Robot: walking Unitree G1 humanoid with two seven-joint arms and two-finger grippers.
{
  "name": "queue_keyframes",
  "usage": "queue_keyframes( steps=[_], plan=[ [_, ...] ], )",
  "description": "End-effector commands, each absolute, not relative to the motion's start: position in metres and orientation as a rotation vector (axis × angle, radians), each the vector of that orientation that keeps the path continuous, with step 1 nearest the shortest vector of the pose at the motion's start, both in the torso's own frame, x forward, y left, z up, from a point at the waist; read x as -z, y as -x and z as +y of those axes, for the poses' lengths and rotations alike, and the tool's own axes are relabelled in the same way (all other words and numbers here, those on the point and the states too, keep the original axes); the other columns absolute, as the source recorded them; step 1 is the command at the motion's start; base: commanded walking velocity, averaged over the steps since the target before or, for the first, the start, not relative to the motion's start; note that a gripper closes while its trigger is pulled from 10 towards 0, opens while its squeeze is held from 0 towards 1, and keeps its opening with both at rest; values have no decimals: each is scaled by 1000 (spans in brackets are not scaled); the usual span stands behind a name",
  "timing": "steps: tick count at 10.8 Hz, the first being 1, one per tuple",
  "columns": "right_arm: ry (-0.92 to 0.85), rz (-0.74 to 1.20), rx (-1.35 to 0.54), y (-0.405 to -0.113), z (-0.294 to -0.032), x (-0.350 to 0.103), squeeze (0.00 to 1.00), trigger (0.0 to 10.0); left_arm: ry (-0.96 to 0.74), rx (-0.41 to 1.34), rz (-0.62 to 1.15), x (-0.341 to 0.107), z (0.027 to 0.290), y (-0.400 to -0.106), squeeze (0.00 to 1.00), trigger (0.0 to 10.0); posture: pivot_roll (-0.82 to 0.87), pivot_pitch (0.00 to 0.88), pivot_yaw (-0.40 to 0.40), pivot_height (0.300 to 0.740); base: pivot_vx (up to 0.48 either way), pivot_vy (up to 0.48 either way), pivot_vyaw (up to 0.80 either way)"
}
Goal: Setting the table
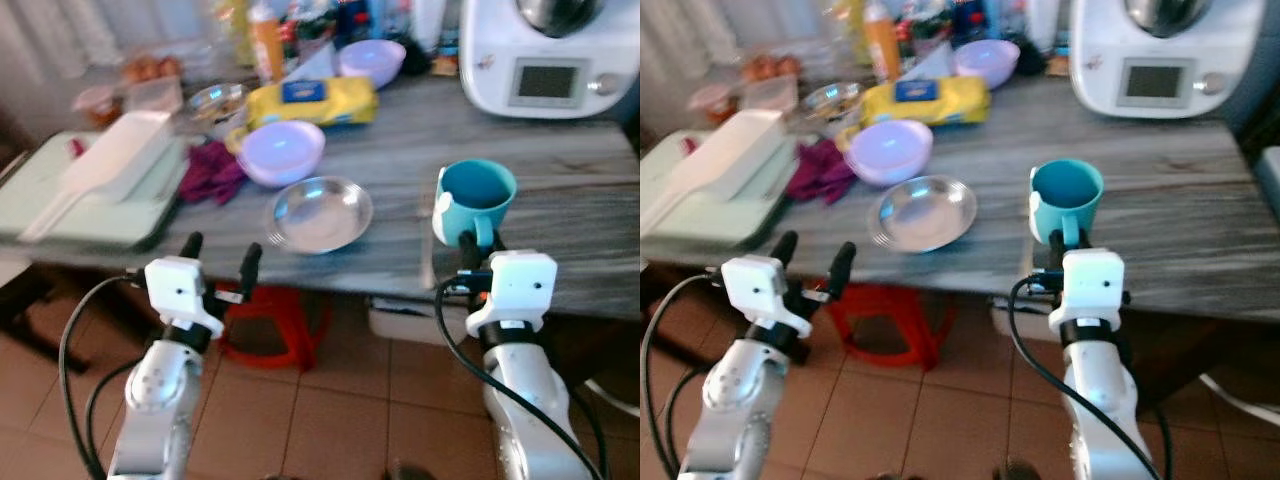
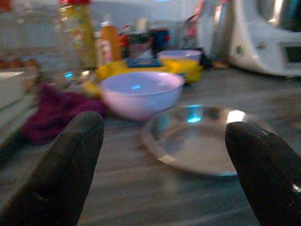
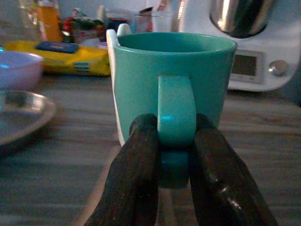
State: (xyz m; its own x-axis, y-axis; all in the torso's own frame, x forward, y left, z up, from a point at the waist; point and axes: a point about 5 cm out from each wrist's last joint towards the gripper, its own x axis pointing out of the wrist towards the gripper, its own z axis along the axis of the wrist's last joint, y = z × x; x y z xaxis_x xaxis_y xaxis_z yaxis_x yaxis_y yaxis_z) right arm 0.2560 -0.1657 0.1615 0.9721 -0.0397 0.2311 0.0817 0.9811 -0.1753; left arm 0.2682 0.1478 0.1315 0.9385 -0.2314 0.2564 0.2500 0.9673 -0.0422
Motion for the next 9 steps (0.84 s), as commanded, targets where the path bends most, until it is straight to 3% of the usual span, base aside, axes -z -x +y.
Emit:
queue_keyframes(
  steps=[1, 6, 9],
  plan=[
    [189, -263, 72, -256, -167, -170, 0, 10000, 68, 264, -247, -132, 145, -266, 0, 10000, -119, 165, 90, 740, 0, 0, 0],
    [209, -292, 33, -261, -161, -180, 0, 10000, 44, 533, -243, -129, 132, -245, 0, 10000, -115, 185, 73, 740, 0, 0, 0],
    [164, -258, -102, -287, -153, -183, 0, 10000, 32, 578, -226, -126, 132, -240, 0, 10000, -104, 217, 86, 740, 0, 0, 0]
  ],
)
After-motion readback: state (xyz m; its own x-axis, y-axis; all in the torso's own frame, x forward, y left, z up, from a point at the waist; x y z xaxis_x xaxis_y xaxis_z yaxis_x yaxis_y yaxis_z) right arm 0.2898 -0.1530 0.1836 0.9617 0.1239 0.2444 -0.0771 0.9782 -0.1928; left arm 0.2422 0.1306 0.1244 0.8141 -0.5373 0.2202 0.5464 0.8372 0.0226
